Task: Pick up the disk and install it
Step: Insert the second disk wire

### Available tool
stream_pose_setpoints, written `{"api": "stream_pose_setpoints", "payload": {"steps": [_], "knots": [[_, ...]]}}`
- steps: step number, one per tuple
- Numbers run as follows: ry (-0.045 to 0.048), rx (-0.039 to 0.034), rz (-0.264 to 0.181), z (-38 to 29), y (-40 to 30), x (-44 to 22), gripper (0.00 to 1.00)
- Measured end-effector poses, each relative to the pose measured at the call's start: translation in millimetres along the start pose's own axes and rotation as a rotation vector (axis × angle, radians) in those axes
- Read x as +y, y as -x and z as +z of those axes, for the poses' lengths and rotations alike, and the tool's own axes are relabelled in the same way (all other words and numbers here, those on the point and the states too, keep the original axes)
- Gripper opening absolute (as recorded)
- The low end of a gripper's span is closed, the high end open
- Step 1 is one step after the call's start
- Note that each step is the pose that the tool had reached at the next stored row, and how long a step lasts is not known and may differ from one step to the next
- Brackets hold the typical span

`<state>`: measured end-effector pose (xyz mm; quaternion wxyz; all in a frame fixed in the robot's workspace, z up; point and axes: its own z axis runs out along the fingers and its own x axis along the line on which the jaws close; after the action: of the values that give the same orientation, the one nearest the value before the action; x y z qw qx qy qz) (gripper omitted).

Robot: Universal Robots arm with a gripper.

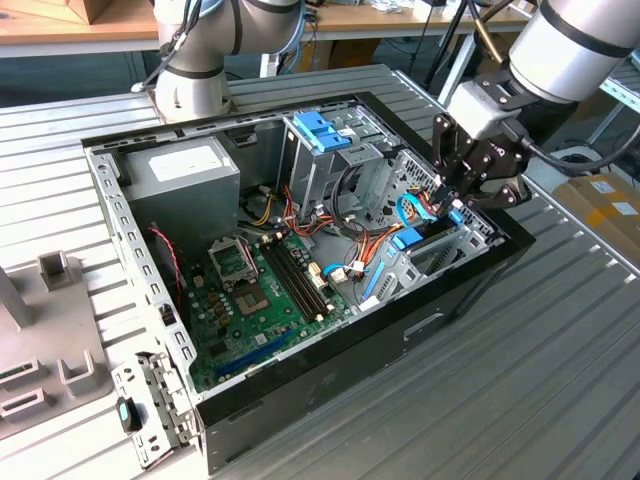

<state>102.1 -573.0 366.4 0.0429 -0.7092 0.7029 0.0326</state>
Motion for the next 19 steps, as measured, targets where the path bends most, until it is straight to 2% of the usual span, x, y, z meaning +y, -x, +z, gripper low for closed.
{"api": "stream_pose_setpoints", "payload": {"steps": [1,3,6,8,13,19], "knots": [[0.0,-0.0002,0.0,0.0,0.0,0.0,0.23],[0.0,0.0002,0.0,-0.3,0.1,0.0,0.1],[0.0013,0.0004,0.0,-0.4,-0.5,-1.2,0.1],[0.0107,0.0001,0.001,-0.2,-0.7,-9.8,0.1],[0.0254,0.0001,0.003,0.0,-0.8,-24.2,0.1],[0.0261,0.0,0.003,0.0,-0.8,-25.9,0.1]]}}
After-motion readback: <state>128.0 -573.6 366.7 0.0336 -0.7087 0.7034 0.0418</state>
